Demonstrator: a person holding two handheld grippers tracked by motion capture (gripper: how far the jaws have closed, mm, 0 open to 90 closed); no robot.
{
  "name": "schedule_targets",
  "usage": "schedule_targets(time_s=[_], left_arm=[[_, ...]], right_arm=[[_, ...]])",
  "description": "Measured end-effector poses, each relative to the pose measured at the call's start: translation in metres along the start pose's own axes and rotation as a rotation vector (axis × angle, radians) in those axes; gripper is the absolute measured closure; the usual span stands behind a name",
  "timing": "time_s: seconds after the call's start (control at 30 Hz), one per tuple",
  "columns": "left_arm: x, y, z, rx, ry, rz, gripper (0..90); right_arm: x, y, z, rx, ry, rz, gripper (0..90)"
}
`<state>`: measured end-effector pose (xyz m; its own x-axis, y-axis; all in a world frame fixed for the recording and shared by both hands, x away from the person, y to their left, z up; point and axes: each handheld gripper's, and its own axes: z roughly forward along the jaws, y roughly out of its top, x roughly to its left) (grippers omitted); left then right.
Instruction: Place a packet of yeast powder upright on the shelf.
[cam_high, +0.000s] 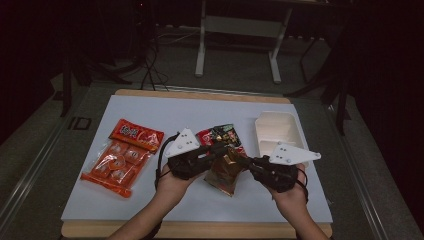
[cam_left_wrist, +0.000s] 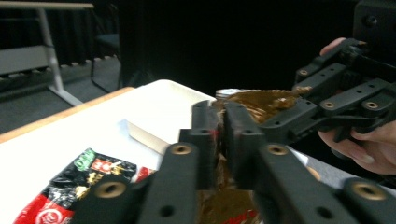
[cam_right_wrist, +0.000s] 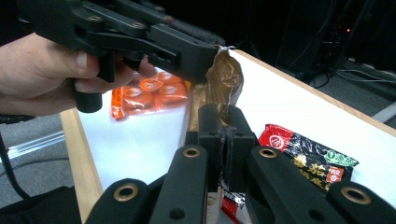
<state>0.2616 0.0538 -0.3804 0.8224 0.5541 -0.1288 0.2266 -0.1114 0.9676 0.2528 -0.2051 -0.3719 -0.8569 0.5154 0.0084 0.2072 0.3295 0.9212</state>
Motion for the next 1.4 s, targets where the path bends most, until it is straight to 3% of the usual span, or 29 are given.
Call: schedule_targets(time_s=[0.03,0.33,0.4,0.53,0.6,0.7,0.77,0.9,1.03,1.17,1.33,1.4], left_arm=[[0.0,0.0,-0.001,-0.006,-0.005,-0.001,68.9],[0.008,0.001,-0.021,-0.028,0.031,-0.019,46.9],[0.008,-0.001,-0.025,-0.026,0.036,-0.025,36.7],[0.009,-0.01,-0.033,-0.022,0.018,-0.035,17.0],[0.007,-0.017,-0.038,-0.046,0.044,-0.033,12.1],[0.008,-0.026,-0.045,-0.056,0.03,-0.075,0.7],[0.01,-0.032,-0.051,-0.057,0.008,-0.095,0.7],[0.011,-0.044,-0.062,-0.043,0.024,-0.098,0.7],[0.009,-0.058,-0.069,-0.021,0.035,-0.064,0.7],[0.009,-0.076,-0.072,-0.048,-0.006,-0.001,1.3],[0.009,-0.095,-0.075,-0.013,-0.037,0.003,4.9],[0.009,-0.1,-0.078,-0.042,-0.025,0.055,6.7]], right_arm=[[0.0,0.0,0.0,0.001,0.001,-0.002,88.4],[-0.008,0.003,-0.007,-0.006,-0.001,-0.005,88.5],[-0.011,0.005,-0.01,-0.01,-0.014,-0.01,88.5],[-0.019,0.009,-0.014,-0.016,-0.004,0.0,88.5],[-0.022,0.012,-0.016,-0.024,0.006,0.004,88.5],[-0.029,0.016,-0.018,-0.027,0.028,-0.01,88.5],[-0.035,0.02,-0.02,-0.034,0.055,-0.024,88.4],[-0.049,0.027,-0.025,-0.048,0.062,-0.023,88.4],[-0.062,0.034,-0.029,-0.053,0.029,-0.023,88.4],[-0.074,0.04,-0.032,-0.047,-0.005,-0.033,88.4],[-0.087,0.043,-0.035,-0.043,-0.038,-0.041,88.4],[-0.1,0.046,-0.036,-0.038,-0.061,-0.049,88.4]])
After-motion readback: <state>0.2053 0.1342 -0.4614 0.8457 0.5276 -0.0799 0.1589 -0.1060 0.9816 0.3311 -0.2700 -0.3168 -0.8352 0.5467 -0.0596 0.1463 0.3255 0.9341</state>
